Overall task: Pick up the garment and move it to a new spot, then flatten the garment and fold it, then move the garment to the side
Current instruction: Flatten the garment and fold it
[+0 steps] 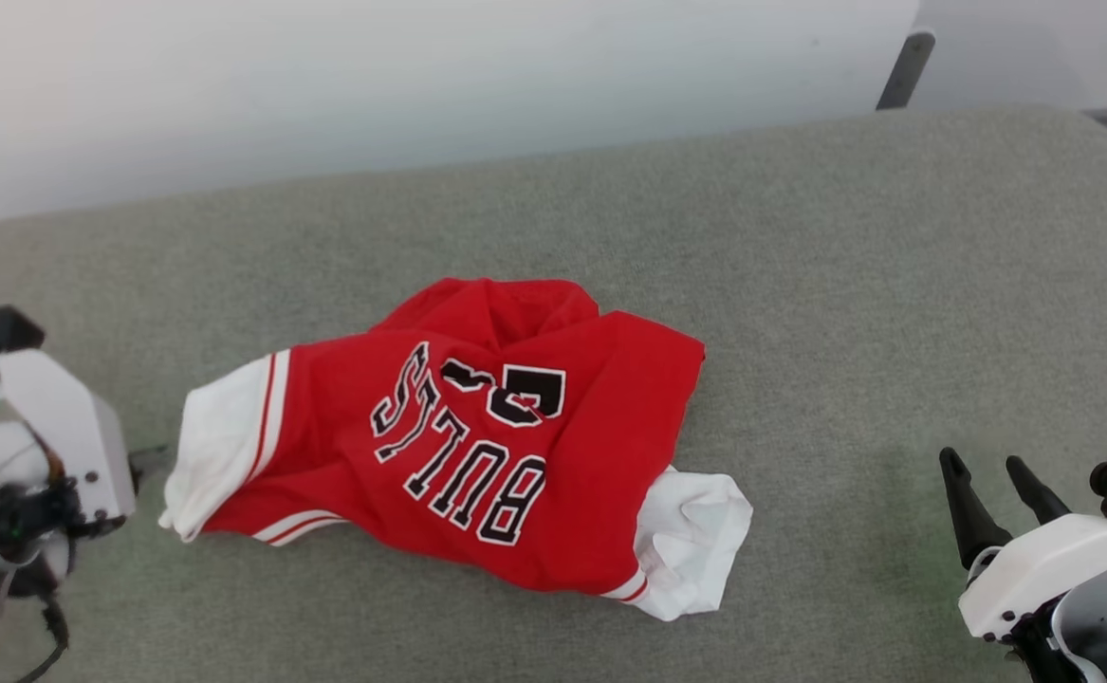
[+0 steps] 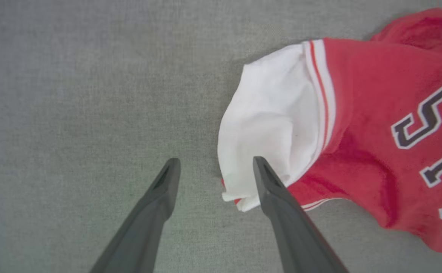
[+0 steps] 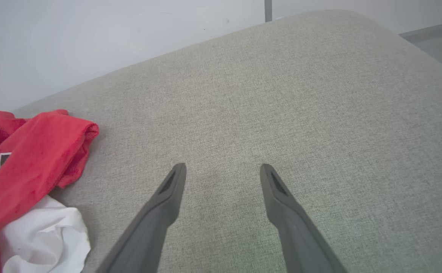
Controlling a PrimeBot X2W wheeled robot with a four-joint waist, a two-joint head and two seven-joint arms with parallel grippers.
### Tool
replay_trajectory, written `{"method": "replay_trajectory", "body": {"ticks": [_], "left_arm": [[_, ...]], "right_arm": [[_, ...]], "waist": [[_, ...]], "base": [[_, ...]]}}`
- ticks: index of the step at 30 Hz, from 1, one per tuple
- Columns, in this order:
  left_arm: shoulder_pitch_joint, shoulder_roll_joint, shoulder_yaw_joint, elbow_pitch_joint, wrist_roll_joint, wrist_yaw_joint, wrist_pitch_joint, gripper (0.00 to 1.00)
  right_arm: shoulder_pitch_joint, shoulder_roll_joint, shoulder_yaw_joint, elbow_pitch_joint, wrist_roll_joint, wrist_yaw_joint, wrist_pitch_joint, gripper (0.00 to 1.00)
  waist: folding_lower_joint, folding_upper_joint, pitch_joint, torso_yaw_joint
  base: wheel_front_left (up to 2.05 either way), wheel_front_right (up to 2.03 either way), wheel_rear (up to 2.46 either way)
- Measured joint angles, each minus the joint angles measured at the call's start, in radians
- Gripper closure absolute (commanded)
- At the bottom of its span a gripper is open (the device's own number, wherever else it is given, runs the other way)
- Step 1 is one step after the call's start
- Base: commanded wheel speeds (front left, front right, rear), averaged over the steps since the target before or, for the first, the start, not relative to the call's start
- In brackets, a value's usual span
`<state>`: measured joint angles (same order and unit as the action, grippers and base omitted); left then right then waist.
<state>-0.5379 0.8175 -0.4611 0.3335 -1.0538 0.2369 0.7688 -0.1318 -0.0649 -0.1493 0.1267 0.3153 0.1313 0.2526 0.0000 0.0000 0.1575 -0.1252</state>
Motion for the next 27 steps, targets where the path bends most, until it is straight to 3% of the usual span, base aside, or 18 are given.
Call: {"method": "replay_trajectory", "body": {"ticks": [9, 17, 22, 27], "left_arm": [[-0.014, -0.031, -0.023, -0.017, 0.027, -0.032, -0.053, 0.00], [-0.005, -0.049, -0.039, -0.006, 0.067, -0.083, -0.154, 0.00], [-0.007, -0.066, -0.027, -0.008, 0.105, -0.137, -0.300, 0.00], [-0.021, -0.096, -0.007, -0.006, 0.160, -0.186, -0.503, 0.00]], "right_arm": [[0.007, -0.006, 0.043, -0.038, 0.011, 0.000, 0.005, 0.00], [0.063, 0.002, 0.204, -0.077, 0.065, 0.000, 0.054, 0.00], [0.082, 0.005, 0.299, -0.061, 0.090, 0.000, 0.095, 0.00], [0.072, -0.001, 0.327, -0.017, 0.066, 0.000, 0.123, 0.00]], "waist": [[0.0000, 0.0000, -0.045, 0.001], [0.0000, 0.0000, -0.058, -0.015], [0.0000, 0.0000, -0.063, 0.008], [-0.0001, 0.0000, -0.065, 0.048]], "base": [[0.00, 0.00, 0.00], [0.00, 0.00, 0.00], [0.00, 0.00, 0.00], [0.00, 0.00, 0.00]]}}
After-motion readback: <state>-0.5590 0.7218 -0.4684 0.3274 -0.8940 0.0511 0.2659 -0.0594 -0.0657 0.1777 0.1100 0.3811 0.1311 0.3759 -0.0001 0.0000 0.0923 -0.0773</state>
